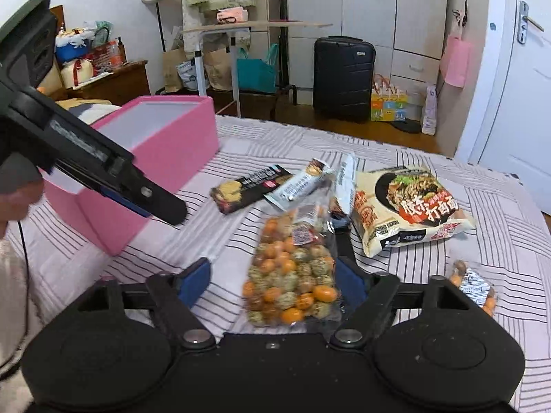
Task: Organize snacks
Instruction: 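Reach the right tool to the clear bag of coated peanuts and grasp it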
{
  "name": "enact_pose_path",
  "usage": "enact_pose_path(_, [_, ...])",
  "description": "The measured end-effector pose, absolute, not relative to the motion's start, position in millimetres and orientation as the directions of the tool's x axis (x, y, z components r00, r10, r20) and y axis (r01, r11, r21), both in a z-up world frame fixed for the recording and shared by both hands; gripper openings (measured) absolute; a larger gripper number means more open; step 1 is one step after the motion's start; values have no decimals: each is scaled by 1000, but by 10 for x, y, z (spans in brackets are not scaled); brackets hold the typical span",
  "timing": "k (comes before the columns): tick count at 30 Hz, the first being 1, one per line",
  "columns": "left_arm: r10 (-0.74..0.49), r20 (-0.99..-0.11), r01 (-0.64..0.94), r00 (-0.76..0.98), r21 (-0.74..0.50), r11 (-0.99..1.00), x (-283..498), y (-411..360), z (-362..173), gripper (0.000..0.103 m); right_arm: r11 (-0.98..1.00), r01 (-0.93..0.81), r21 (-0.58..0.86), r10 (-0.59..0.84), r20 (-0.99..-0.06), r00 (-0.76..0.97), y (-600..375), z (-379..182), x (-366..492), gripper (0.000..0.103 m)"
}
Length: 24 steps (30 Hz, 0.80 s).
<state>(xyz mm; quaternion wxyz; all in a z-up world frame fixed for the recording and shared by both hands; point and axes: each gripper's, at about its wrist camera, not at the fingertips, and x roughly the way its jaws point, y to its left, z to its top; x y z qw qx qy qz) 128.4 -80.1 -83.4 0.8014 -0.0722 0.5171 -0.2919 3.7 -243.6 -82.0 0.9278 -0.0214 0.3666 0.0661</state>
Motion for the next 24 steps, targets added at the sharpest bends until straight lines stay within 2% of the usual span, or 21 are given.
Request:
enact_pose_path(9, [-550, -801, 380, 237, -445, 811, 1480, -1273, -1431, 55, 987, -158, 15, 116, -748, 654, -2547, -1363, 459, 89])
enact_pose_path(14, [-585, -788, 347, 191, -503, 792, 1498, -1318, -1628, 54, 985, -171, -23, 95, -755, 649, -2461, -1486, 507, 98])
enact_pose_path(16, [-615, -766, 323, 189, -543, 775, 1503, -1271, -1666, 56, 984, -170, -51, 75, -747, 661, -2396, -1513, 478, 101])
enact_pose_path(18, [-632, -750, 288, 197, -572, 768, 1507, -1213, -1735, 64, 979, -177, -100, 45, -743, 668, -2313, -1562, 460, 103])
enact_pose_path(24, [-666, -708, 280, 237, -606, 744, 1428, -1124, -1803, 63, 949, -149, -277, -97, -709, 699, -2055, -1716, 423, 103])
